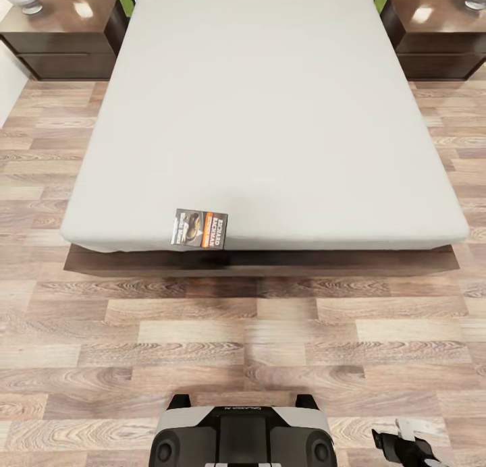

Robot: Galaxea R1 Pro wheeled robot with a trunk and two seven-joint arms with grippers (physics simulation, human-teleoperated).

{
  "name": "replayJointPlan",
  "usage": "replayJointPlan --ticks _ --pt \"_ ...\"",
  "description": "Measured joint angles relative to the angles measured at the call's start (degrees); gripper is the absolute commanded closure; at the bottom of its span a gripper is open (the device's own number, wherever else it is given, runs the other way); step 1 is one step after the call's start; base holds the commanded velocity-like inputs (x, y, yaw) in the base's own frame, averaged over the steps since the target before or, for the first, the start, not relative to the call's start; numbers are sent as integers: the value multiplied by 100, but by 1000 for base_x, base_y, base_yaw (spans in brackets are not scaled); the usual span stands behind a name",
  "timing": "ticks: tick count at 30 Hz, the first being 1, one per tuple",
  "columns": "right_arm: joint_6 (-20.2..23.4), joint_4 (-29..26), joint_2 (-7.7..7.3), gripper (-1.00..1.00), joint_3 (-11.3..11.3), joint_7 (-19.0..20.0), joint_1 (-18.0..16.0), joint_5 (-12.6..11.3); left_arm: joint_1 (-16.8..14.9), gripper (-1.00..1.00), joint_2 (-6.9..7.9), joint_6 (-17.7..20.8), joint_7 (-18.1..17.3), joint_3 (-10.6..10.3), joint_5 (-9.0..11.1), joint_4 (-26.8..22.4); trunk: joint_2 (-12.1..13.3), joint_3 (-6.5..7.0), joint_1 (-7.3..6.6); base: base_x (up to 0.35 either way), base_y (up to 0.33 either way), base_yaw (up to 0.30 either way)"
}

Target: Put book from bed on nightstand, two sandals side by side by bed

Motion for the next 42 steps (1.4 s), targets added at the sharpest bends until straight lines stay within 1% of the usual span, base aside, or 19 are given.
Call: replayJointPlan --ticks 6,11,18,25,30,42 --pt "7 -33 -16 -100 1 234 -150 -7 -2 -100 -156 5 -3 -14 -20 -2 0 0 0 -68 0 0" --pt "13 -52 -38 -100 2 301 -293 -6 -7 -100 -228 5 1 -22 -26 -3 0 0 -1 -23 0 0" --pt "18 -144 -60 -100 3 296 -463 -11 -8 -100 -248 0 3 -25 -28 -4 0 0 -1 -8 0 0" --pt "23 -235 -175 -100 -11 275 -597 -18 -9 -100 -253 -2 3 -30 -28 -4 0 0 -1 -2 0 0" --pt "23 -259 -215 -100 -14 268 -634 -19 -9 -100 -254 -2 4 -27 -26 -4 0 0 -1 0 0 0" --pt "11 -272 -230 -100 -14 255 -672 -20 -14 -100 -255 5 26 -27 -26 1 0 0 -1 0 0 0"
